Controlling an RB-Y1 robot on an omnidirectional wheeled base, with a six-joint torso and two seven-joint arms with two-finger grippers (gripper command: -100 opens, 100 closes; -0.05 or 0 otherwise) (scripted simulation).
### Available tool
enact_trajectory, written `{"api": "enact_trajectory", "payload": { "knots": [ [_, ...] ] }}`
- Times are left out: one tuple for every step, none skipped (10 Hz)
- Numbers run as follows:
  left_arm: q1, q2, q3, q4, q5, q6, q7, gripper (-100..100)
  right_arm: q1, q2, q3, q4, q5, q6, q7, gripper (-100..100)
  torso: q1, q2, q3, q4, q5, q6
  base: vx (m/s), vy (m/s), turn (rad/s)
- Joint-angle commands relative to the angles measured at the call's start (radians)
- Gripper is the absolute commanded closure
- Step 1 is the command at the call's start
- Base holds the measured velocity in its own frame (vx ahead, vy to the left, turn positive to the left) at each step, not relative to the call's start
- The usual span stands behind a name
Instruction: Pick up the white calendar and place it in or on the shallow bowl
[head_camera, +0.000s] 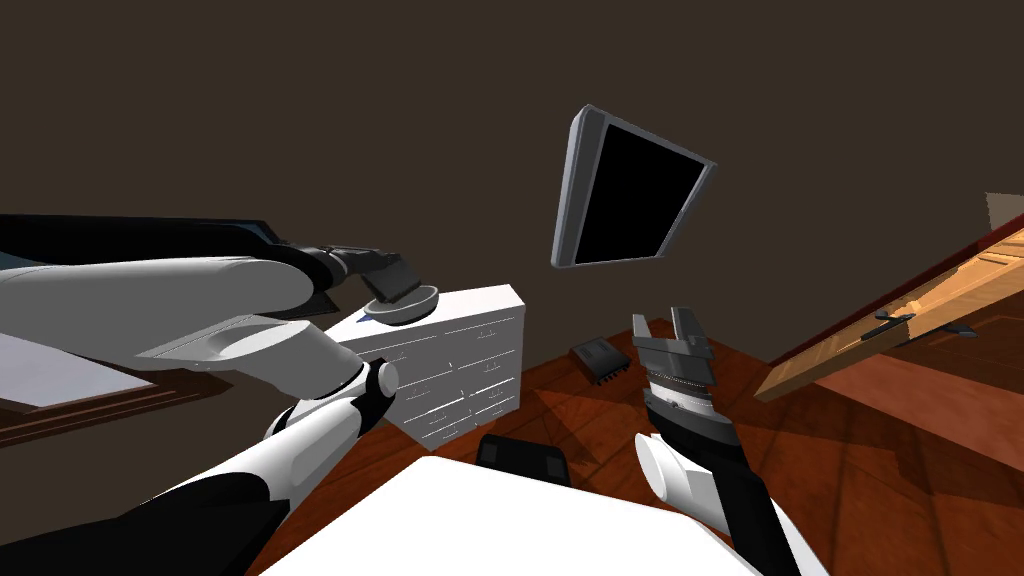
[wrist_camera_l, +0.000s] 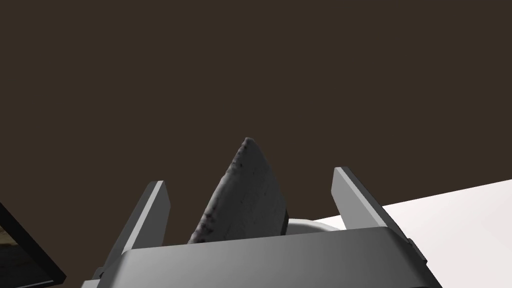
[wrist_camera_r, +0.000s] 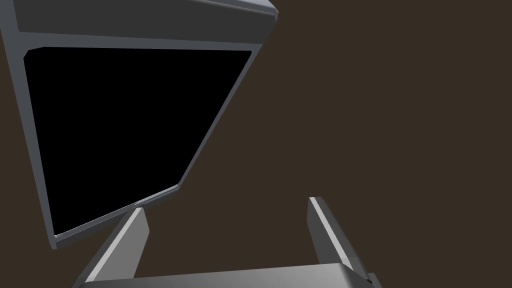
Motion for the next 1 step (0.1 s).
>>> {"api": "enact_trajectory", "payload": {
  "knots": [
    [0.0,0.0,0.0,0.0,0.0,0.0,0.0,0,0.0,0.0,0.0,0.0,0.0,0.0,0.0,0,0.0,0.0,0.0,0.0,0.0,0.0,0.0,0.0,0.0]
  ]
}}
